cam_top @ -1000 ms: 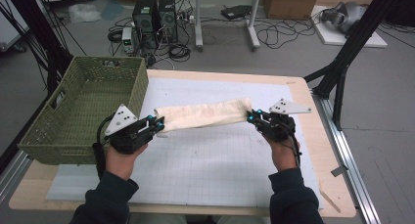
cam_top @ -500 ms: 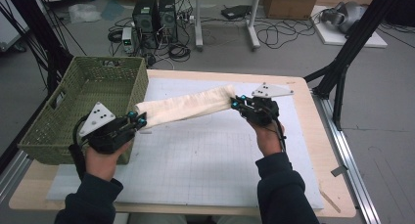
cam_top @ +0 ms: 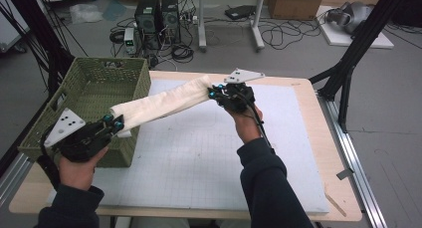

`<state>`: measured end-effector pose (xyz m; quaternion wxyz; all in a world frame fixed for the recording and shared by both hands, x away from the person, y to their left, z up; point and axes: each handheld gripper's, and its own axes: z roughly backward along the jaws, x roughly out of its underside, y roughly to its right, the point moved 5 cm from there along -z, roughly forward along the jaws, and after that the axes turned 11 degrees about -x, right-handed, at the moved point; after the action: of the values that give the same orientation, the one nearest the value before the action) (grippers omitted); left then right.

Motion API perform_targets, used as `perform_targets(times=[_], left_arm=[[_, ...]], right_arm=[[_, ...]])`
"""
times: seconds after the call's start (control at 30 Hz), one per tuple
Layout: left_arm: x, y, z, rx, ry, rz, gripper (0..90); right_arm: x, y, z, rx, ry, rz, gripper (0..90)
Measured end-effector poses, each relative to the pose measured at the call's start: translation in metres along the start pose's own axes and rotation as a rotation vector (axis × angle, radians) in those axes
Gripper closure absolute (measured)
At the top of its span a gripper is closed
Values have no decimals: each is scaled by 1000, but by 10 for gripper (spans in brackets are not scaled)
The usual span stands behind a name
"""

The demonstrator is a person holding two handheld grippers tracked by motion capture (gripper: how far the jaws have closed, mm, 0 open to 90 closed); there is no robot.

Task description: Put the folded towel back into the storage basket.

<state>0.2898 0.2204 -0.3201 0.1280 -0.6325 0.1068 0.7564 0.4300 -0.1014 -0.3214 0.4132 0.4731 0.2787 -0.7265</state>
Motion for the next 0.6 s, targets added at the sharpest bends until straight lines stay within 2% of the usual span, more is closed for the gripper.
perform_targets(times=[0.2,0.6], left_arm=[[1,-17,12,-37,19,10,817],[4,-38,31,-81,32,14,818]], right_arm=[[-19,-6,-28,-24,-3,27,838],[-50,-13,-79,-56,-16,59,838]])
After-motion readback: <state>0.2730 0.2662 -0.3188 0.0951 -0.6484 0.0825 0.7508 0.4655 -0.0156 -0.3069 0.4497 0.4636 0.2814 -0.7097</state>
